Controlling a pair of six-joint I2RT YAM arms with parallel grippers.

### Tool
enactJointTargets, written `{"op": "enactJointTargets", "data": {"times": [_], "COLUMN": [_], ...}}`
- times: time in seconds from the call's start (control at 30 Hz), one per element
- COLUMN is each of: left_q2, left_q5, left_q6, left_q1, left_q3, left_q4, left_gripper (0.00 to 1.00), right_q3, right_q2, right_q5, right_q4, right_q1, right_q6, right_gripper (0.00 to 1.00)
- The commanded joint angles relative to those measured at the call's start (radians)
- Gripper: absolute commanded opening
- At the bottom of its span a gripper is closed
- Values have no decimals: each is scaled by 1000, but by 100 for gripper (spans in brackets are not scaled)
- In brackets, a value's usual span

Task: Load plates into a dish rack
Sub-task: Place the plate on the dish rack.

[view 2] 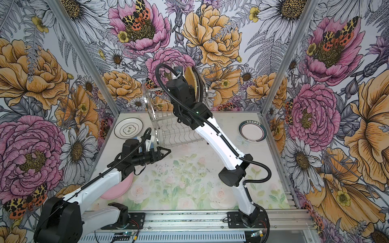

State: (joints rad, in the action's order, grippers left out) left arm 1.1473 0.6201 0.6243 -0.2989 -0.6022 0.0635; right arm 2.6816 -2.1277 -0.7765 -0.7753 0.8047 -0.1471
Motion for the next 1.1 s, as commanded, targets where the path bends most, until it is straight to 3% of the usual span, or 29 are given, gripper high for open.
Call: {"op": "enactJointTargets", "data": {"times": [0.0,0.4,1.07], "left_q2": [9,8,11], "left_q5": [-7,-8,-5], "left_q6": [-23,-23,-23], "left_q1": [-8,-8,-7], "left_q3": [-22,-12,-1], "left_q4": [-17,-17,-22], "left_gripper": [95,96,96], "right_q3": [56,62,56], "right_q2": [-31,-114,-143], "right_q5": [-48,-28,2], "right_q4": [44,80,93], "right_q1": [-6,-82,-87], "right_q6": [7,32,35], "right_gripper": [0,0,0]}}
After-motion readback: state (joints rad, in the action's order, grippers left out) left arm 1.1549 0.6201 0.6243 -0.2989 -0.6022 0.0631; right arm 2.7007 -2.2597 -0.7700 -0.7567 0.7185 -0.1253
